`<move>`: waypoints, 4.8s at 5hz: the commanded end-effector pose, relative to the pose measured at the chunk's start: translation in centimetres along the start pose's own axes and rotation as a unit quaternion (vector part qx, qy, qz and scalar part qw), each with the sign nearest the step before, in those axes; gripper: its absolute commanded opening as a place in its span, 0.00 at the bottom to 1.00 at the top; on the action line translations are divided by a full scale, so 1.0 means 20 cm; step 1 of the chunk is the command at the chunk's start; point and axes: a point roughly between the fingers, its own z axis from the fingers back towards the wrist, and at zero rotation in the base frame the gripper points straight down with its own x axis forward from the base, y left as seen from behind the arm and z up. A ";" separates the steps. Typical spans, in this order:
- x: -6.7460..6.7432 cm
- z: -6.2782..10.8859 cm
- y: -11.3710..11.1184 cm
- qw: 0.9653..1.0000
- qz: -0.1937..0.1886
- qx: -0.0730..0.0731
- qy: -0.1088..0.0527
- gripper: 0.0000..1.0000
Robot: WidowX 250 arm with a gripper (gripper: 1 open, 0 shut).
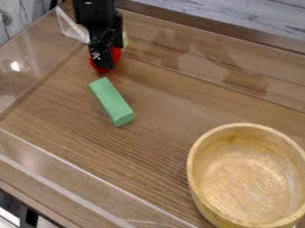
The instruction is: Move the red object to the left side of the table
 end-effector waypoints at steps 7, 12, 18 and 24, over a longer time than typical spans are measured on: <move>-0.13 0.07 -0.05 0.996 0.083 -0.012 0.004 1.00; -0.26 0.10 -0.04 0.999 0.031 -0.010 0.006 1.00; -0.32 -0.05 0.04 0.999 0.048 -0.011 0.008 1.00; -0.04 0.05 0.04 0.993 0.075 0.080 0.039 1.00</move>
